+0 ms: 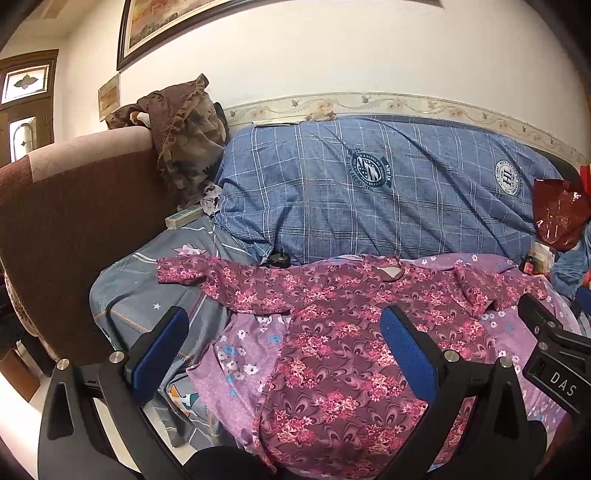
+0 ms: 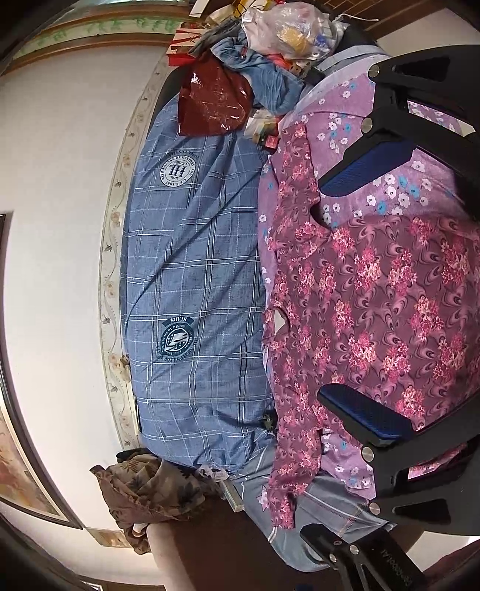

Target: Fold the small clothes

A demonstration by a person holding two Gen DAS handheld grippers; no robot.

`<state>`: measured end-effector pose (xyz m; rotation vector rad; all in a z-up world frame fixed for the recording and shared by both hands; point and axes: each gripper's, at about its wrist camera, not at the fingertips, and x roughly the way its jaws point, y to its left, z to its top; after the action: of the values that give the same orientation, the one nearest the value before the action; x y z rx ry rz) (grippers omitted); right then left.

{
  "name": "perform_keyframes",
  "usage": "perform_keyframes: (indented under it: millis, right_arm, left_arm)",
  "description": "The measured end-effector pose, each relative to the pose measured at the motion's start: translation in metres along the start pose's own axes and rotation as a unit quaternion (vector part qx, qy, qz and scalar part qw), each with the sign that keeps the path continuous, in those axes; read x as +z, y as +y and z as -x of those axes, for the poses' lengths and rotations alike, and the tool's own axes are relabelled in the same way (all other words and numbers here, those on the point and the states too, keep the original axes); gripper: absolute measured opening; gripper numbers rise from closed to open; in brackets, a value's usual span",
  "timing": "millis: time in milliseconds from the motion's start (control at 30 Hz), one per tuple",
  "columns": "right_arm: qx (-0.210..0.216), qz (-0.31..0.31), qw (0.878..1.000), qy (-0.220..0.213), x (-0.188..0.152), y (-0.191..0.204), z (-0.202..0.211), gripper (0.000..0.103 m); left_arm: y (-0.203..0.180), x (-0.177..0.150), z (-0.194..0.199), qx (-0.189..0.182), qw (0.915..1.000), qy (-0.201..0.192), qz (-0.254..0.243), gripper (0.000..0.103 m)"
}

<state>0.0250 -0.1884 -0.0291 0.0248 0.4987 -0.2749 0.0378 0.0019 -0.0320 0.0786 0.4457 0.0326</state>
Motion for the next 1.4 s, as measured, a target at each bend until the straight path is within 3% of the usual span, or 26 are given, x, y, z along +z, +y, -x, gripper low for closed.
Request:
perform_keyframes:
  millis: [533,1400]
  right_arm:
    - [-0.006,-0.007,1.0,0.023,-0.004,-0.011,-0.027,0.101]
    - [-0.01,-0.003,1.0,0.027,0.004,-0.01,-0.041,0.101]
  left_arm:
    - [-0.021,0.0,-0.025,-0.002,0.9996,0.025,-0.011,0.103]
    - [-0.026,0.007,-0.037,-0.003,0.9995,0.028,-0.011,0.103]
